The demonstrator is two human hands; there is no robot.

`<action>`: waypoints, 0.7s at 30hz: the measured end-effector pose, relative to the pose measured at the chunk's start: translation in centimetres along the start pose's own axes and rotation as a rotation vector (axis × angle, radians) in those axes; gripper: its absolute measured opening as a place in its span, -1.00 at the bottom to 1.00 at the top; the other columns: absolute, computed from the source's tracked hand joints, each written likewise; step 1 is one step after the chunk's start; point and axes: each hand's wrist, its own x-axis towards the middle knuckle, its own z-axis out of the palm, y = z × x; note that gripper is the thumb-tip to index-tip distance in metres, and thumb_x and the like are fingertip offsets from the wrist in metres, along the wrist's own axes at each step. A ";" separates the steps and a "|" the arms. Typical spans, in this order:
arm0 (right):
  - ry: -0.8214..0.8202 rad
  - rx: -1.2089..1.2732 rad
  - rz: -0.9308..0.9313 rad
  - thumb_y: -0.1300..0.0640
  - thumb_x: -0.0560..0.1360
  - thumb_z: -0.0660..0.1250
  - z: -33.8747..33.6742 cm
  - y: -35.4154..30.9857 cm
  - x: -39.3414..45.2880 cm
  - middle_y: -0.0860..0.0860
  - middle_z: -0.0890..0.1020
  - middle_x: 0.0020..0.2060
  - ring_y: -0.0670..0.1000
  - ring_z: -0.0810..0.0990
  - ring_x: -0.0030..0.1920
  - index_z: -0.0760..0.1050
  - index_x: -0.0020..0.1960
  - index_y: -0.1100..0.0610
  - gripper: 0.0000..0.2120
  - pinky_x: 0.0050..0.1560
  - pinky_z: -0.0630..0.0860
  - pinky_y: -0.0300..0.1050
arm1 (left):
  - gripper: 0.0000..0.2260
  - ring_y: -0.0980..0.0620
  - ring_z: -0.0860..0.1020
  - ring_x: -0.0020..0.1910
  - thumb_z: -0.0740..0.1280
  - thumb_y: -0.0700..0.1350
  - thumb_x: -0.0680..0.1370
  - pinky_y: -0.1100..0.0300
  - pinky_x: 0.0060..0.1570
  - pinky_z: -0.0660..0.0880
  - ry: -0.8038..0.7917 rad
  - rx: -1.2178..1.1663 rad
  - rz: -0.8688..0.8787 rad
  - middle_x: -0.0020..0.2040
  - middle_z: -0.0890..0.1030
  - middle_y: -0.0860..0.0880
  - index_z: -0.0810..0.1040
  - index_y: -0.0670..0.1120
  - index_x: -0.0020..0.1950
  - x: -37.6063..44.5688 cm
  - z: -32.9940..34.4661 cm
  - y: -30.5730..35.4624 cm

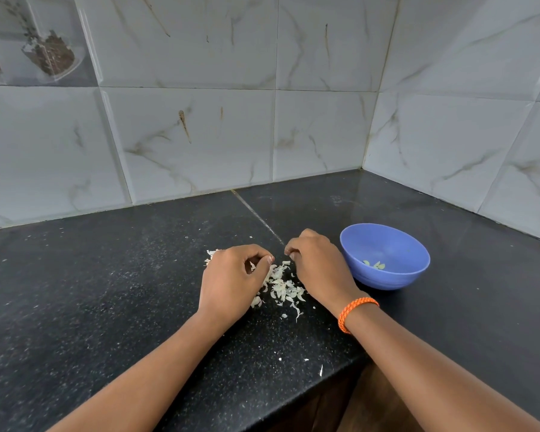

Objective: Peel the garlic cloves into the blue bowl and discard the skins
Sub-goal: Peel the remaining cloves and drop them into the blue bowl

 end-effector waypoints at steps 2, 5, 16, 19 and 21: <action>-0.043 -0.046 0.007 0.18 0.71 0.28 0.6 0.0 0.7 0.01 0.60 0.09 0.06 0.60 0.05 0.71 0.16 0.03 -0.77 -0.13 0.44 -0.12 | -0.86 0.20 0.66 -0.19 0.43 -0.01 0.64 0.08 -0.11 0.62 0.003 -0.004 -0.003 -0.20 0.70 0.32 0.75 0.16 -0.07 0.0 -0.1 0.0; -0.077 -0.060 -0.018 0.17 0.70 0.31 0.7 0.0 1.2 -0.01 0.58 0.05 0.04 0.58 0.05 0.69 0.11 0.04 -0.82 -0.14 0.41 -0.12 | -0.86 0.19 0.66 -0.19 0.43 -0.01 0.64 0.11 -0.13 0.60 0.002 -0.005 0.003 -0.20 0.69 0.32 0.75 0.16 -0.07 -0.1 -0.1 0.0; -0.090 -0.117 -0.127 0.12 0.70 0.28 -0.1 -0.3 0.1 -0.04 0.50 -0.02 0.03 0.54 -0.05 0.56 0.02 0.05 -0.88 -0.19 0.45 -0.05 | -0.87 0.14 0.65 -0.23 0.44 0.00 0.64 0.03 -0.14 0.61 -0.023 -0.007 0.008 -0.24 0.68 0.30 0.74 0.16 -0.08 -0.1 0.1 -0.1; 0.031 0.006 -0.071 0.13 0.70 0.29 -0.6 -0.5 -0.1 -0.05 0.60 -0.11 0.01 0.58 -0.13 0.51 0.01 0.04 -0.91 -0.14 0.57 0.02 | -0.88 0.19 0.67 -0.16 0.44 -0.01 0.64 0.03 -0.07 0.63 0.007 -0.023 0.007 -0.16 0.70 0.34 0.74 0.17 -0.05 -0.1 -0.1 0.0; 0.125 0.246 -0.020 0.15 0.64 0.41 -1.2 -0.6 -0.7 -0.10 0.64 -0.23 -0.06 0.61 -0.22 0.56 -0.02 0.03 -0.93 -0.19 0.60 -0.08 | -0.90 0.18 0.69 -0.08 0.46 -0.03 0.63 0.02 -0.01 0.65 0.015 -0.064 0.016 -0.07 0.71 0.35 0.75 0.17 0.01 -0.1 -0.1 -0.1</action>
